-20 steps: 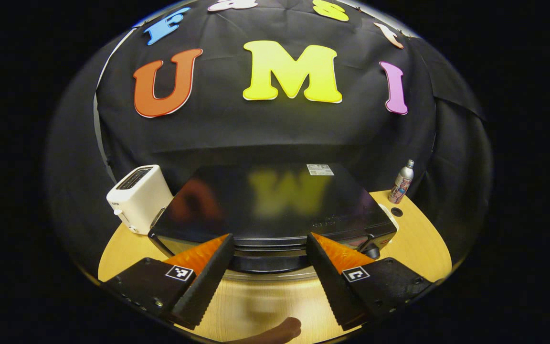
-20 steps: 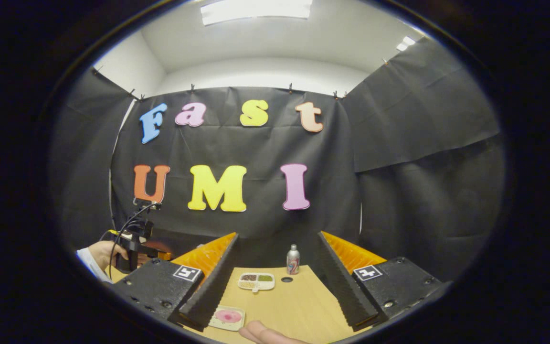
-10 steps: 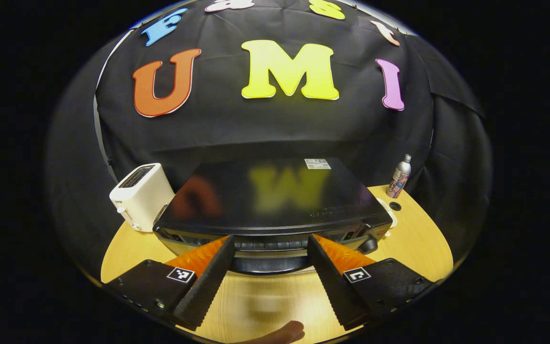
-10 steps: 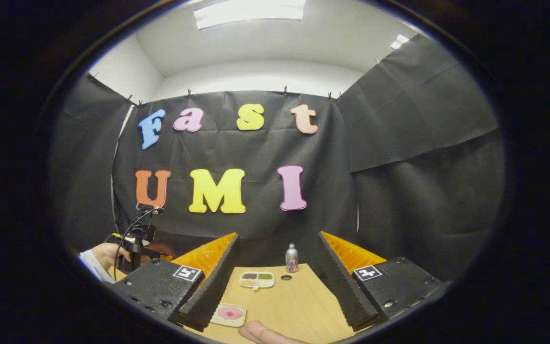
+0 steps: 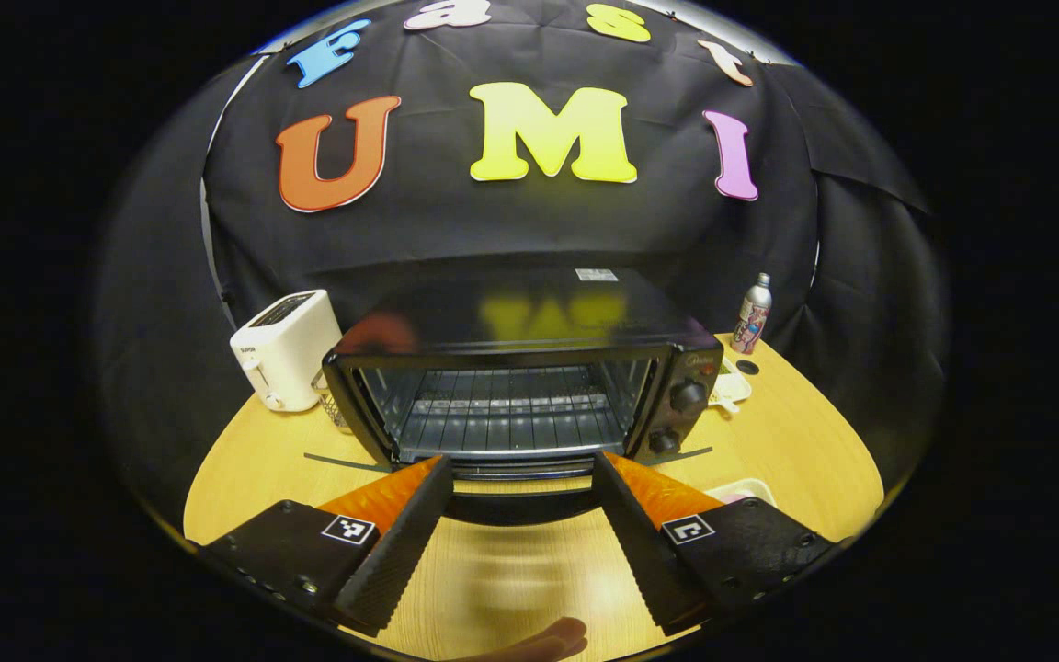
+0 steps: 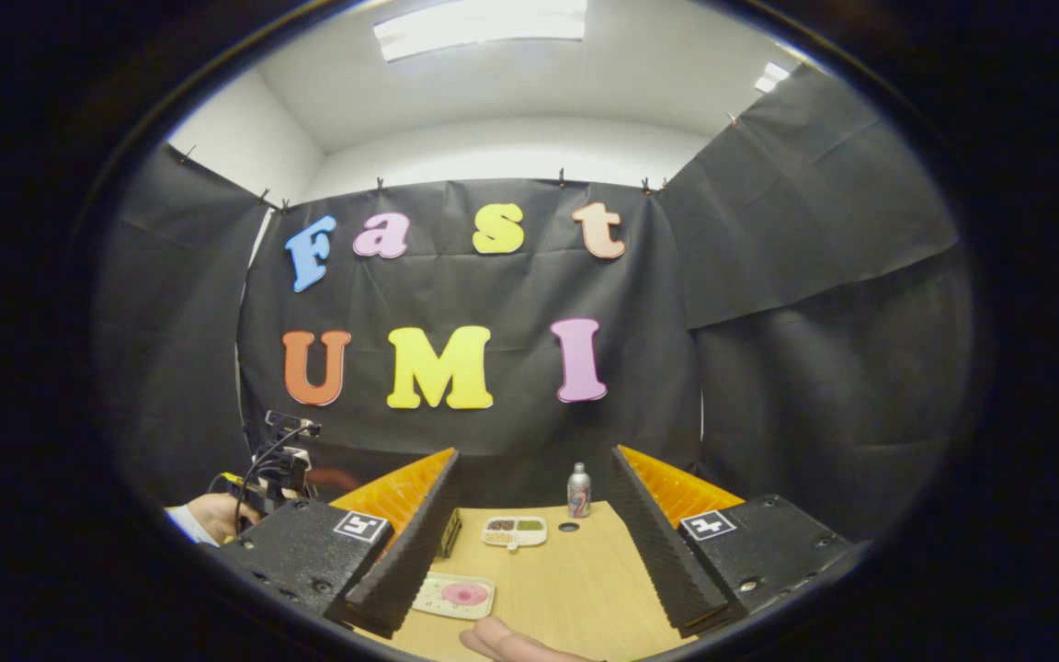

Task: Open the electric oven with the left hand, put the food in, and close the electric oven.

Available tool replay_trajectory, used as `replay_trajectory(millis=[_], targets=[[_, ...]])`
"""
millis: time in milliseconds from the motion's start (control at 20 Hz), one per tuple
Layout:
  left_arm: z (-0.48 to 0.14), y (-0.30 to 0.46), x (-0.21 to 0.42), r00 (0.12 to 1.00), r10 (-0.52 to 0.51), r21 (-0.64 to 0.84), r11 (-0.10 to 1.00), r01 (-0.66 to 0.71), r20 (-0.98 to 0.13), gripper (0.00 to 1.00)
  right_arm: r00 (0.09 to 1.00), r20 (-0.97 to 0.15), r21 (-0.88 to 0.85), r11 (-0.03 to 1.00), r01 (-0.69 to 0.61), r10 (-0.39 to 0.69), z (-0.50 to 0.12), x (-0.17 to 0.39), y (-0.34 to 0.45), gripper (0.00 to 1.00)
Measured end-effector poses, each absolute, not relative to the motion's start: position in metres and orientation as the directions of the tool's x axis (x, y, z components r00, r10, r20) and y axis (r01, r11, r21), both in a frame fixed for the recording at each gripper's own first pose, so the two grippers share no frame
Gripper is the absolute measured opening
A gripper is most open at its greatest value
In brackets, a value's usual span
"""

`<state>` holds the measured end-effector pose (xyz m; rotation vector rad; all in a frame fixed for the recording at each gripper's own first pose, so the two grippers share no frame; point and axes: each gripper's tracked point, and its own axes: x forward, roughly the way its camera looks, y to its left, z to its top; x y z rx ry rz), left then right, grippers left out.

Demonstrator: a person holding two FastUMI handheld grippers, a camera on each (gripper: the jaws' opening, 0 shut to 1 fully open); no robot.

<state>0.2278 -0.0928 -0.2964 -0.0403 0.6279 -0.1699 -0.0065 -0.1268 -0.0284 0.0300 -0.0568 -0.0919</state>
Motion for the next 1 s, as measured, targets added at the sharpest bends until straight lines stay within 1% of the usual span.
replay_trajectory(millis=[50,150,200,450,500,800,950,1000], targets=[[-0.301,-0.091,0.221,0.798,-0.171,-0.095,0.985,0.143,-0.578,0.98,0.994,0.051,0.026,0.995,0.092,-0.093,-0.030,-0.009,-0.126,0.97],[-0.313,-0.089,0.206,0.803,-0.166,-0.110,0.986,0.125,-0.572,0.97,0.995,0.041,0.018,0.996,0.086,-0.086,-0.035,-0.013,-0.121,0.98],[-0.317,-0.089,0.199,0.811,-0.165,-0.113,0.986,0.122,-0.561,0.97,0.996,0.035,0.014,0.996,0.083,-0.083,-0.036,-0.015,-0.120,1.00],[-0.343,-0.092,0.176,0.835,-0.159,-0.109,0.987,0.119,-0.527,0.98,0.998,-0.005,0.008,0.998,0.061,-0.060,-0.043,-0.014,-0.112,1.00],[-0.346,-0.092,0.174,0.842,-0.158,-0.107,0.987,0.120,-0.515,0.97,0.999,-0.009,0.012,0.998,0.054,-0.054,-0.043,-0.013,-0.110,0.98],[-0.365,-0.093,0.162,0.851,-0.158,-0.093,0.987,0.129,-0.501,0.97,0.998,0.002,0.022,0.998,0.057,-0.057,-0.043,-0.009,-0.108,0.98],[-0.381,-0.096,0.156,0.836,-0.160,-0.086,0.987,0.134,-0.524,0.96,0.999,-0.024,0.022,0.999,0.049,-0.048,-0.052,-0.004,-0.104,0.98],[-0.388,-0.097,0.153,0.826,-0.161,-0.089,0.987,0.134,-0.540,0.96,0.998,-0.033,0.022,0.999,0.048,-0.048,-0.055,-0.002,-0.104,1.00]])
